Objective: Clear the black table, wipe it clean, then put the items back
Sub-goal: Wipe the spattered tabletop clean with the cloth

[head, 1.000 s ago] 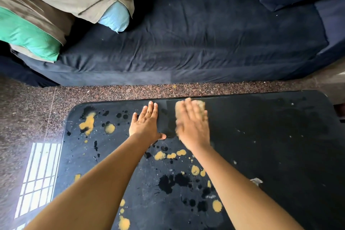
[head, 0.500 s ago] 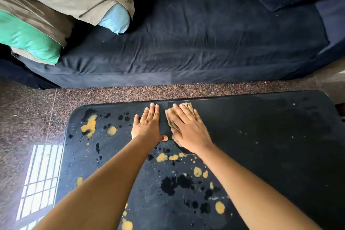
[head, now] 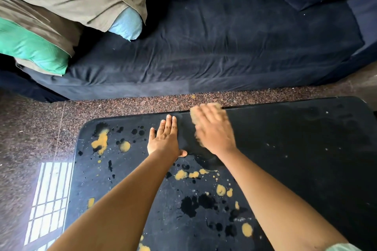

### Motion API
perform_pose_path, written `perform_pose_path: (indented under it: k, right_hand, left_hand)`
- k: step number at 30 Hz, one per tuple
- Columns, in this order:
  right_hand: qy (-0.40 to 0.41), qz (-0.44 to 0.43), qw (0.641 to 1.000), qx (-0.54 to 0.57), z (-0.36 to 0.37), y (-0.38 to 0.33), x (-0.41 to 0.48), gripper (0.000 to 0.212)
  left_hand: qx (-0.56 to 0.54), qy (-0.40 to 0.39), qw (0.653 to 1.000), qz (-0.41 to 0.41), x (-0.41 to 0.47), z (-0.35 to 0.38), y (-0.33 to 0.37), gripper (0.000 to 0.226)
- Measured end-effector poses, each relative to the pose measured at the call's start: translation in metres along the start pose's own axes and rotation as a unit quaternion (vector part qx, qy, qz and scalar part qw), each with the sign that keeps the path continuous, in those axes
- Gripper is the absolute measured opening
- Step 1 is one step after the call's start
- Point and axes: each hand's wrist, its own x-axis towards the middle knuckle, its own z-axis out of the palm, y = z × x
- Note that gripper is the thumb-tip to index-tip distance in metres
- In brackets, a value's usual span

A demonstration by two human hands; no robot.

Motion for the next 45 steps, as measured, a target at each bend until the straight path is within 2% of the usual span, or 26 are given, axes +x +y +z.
perform_pose_path:
  k: [2, 3, 4, 5, 7, 8, 9, 10, 11, 13, 15, 17, 18, 23, 26, 27, 28, 29, 32, 34, 35, 37, 39, 40, 42, 45]
  right_hand:
    - [0.047, 0.153, 0.987, 0.011, -0.003, 0.015, -0.014, 0.061]
    - [0.055, 0.199, 0.978, 0.019, -0.003, 0.012, -0.02, 0.062]
    - [0.051, 0.199, 0.978, 0.028, -0.001, 0.004, -0.027, 0.063]
    - [0.039, 0.154, 0.987, 0.036, 0.002, -0.006, -0.033, 0.063]
    - [0.002, -0.02, 0.999, 0.035, 0.005, -0.019, -0.05, 0.062]
    - [-0.013, -0.106, 0.994, 0.012, 0.005, -0.013, -0.057, 0.061]
    - [-0.024, -0.163, 0.986, -0.009, 0.005, -0.001, -0.062, 0.06]
    - [-0.035, -0.179, 0.983, -0.021, 0.004, 0.013, -0.065, 0.061]
    - [-0.045, -0.149, 0.988, -0.017, 0.003, 0.025, -0.067, 0.062]
    - [-0.032, 0.012, 0.999, 0.02, 0.0, 0.037, -0.071, 0.064]
    - [0.006, 0.151, 0.988, 0.031, -0.003, 0.022, -0.065, 0.063]
    - [0.029, 0.214, 0.975, 0.051, -0.002, -0.005, -0.052, 0.061]
    - [0.021, 0.212, 0.974, 0.071, -0.001, -0.017, -0.043, 0.061]
    - [-0.04, 0.029, 0.995, 0.083, -0.011, -0.032, -0.025, 0.061]
    - [-0.08, -0.135, 0.985, 0.065, -0.012, 0.004, -0.045, 0.053]
    - [-0.084, -0.162, 0.981, 0.062, -0.013, 0.017, -0.053, 0.052]
    - [-0.076, -0.15, 0.983, 0.07, -0.012, 0.028, -0.06, 0.052]
    - [-0.061, -0.101, 0.989, 0.09, -0.01, 0.034, -0.062, 0.052]
    - [-0.02, 0.099, 0.989, 0.111, -0.008, 0.009, -0.05, 0.054]
    - [-0.006, 0.129, 0.986, 0.103, -0.009, -0.021, -0.036, 0.056]
    - [-0.011, 0.104, 0.989, 0.104, -0.008, -0.031, -0.03, 0.056]
    - [-0.054, -0.007, 0.994, 0.094, -0.012, -0.036, -0.028, 0.056]
    - [-0.104, -0.132, 0.982, 0.089, -0.015, -0.018, -0.04, 0.053]
    - [-0.11, -0.165, 0.976, 0.092, -0.016, -0.004, -0.05, 0.052]
    - [-0.072, -0.124, 0.984, 0.101, -0.013, 0.024, -0.077, 0.059]
    - [-0.03, 0.055, 0.995, 0.078, -0.003, 0.023, -0.11, 0.057]
  left_hand:
    - [0.004, -0.004, 1.0, 0.001, 0.0, -0.001, -0.001, 0.112]
    - [0.003, -0.006, 1.0, 0.002, 0.0, -0.001, -0.001, 0.112]
    - [0.002, -0.008, 1.0, 0.002, 0.0, -0.001, 0.0, 0.111]
    - [0.003, -0.007, 1.0, 0.002, 0.0, 0.0, 0.0, 0.111]
    - [0.003, -0.005, 1.0, 0.002, -0.001, -0.001, 0.0, 0.111]
    - [0.001, -0.003, 1.0, 0.001, -0.001, -0.001, -0.001, 0.112]
    - [0.0, -0.001, 1.0, 0.001, -0.001, 0.0, -0.001, 0.112]
    - [0.0, 0.0, 1.0, 0.0, -0.001, -0.001, -0.001, 0.112]
    - [-0.001, -0.002, 1.0, 0.001, -0.001, -0.001, -0.001, 0.111]
    - [-0.003, 0.0, 1.0, 0.002, -0.001, 0.0, -0.001, 0.112]
    - [-0.01, 0.009, 1.0, 0.001, -0.002, 0.001, -0.001, 0.112]
    - [-0.017, 0.014, 1.0, 0.005, -0.002, 0.003, -0.001, 0.112]
    - [-0.019, 0.017, 1.0, 0.006, -0.002, 0.004, -0.001, 0.112]
    - [-0.026, 0.048, 0.998, 0.016, -0.003, 0.006, -0.004, 0.111]
    - [-0.016, 0.089, 0.996, 0.023, -0.014, 0.013, -0.006, 0.1]
    - [-0.016, 0.111, 0.993, 0.025, -0.021, 0.017, -0.007, 0.094]
    - [-0.027, 0.131, 0.991, 0.027, -0.028, 0.023, -0.008, 0.089]
    - [-0.048, 0.147, 0.988, 0.026, -0.037, 0.03, -0.009, 0.086]
    - [-0.102, 0.156, 0.982, 0.021, -0.066, 0.053, -0.007, 0.082]
    - [-0.111, 0.151, 0.982, 0.018, -0.085, 0.068, -0.003, 0.083]
    - [-0.113, 0.149, 0.982, 0.015, -0.094, 0.075, -0.001, 0.085]
    - [-0.11, 0.139, 0.984, 0.002, -0.112, 0.09, 0.005, 0.089]
    - [-0.102, 0.119, 0.987, -0.019, -0.127, 0.104, 0.01, 0.094]
    - [-0.098, 0.108, 0.989, -0.031, -0.133, 0.11, 0.012, 0.096]
    - [-0.094, 0.082, 0.991, -0.049, -0.143, 0.119, 0.016, 0.1]
    - [-0.086, 0.064, 0.992, -0.064, -0.15, 0.127, 0.021, 0.103]
